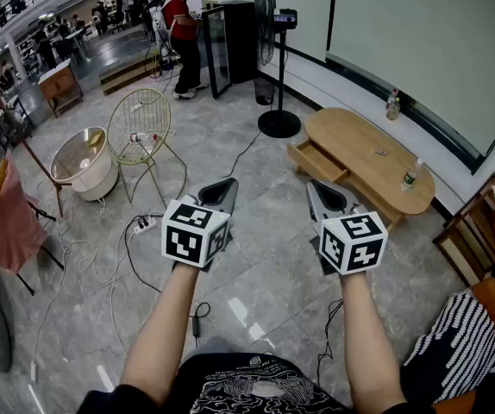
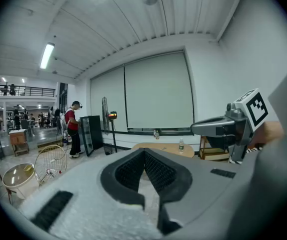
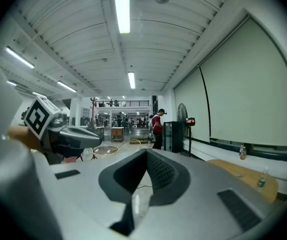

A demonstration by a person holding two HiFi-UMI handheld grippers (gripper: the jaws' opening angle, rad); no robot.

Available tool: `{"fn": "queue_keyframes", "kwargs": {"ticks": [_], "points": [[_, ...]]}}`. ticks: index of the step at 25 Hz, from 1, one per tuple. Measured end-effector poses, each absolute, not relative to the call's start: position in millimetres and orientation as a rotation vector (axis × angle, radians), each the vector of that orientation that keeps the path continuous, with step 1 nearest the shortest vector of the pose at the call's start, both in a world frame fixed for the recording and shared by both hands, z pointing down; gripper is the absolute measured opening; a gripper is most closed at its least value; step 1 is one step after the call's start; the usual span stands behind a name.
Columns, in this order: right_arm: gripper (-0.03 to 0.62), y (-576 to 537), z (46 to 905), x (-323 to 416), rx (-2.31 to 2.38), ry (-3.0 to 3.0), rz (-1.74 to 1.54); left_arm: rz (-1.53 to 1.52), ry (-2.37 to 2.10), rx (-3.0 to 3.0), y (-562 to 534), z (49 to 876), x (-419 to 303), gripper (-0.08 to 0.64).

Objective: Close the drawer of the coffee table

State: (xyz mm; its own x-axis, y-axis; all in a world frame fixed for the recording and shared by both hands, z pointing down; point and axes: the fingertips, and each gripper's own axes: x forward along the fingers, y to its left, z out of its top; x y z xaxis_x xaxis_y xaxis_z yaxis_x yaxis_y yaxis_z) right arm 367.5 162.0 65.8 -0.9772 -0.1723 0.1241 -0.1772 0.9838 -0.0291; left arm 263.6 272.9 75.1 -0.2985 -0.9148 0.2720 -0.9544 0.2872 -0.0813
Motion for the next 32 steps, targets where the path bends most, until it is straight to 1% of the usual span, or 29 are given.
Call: {"fn": "queue_keyframes", "kwargs": {"ticks": [3, 12, 20, 26, 32], "points": [[0.005, 156, 66, 371, 0.284, -3.012, 0.065, 0.342, -2.376, 1.74, 269, 75, 266, 0.002], [0.057, 152, 72, 367, 0.294, -3.013, 0.074, 0.349, -2.377, 1.755, 261, 75, 264, 0.002], [0.078, 134, 76, 347, 0.333, -3.01, 0.083, 0.353, -2.353, 1.795, 239, 78, 241, 0.002], [0.112, 118, 86, 302, 0.373, -2.987, 0.085, 0.357, -2.315, 1.84, 216, 85, 195, 0.002], [0.138, 85, 93, 224, 0.469, -2.971, 0.091, 0.366, -2.258, 1.924, 174, 91, 112, 0.002]]}}
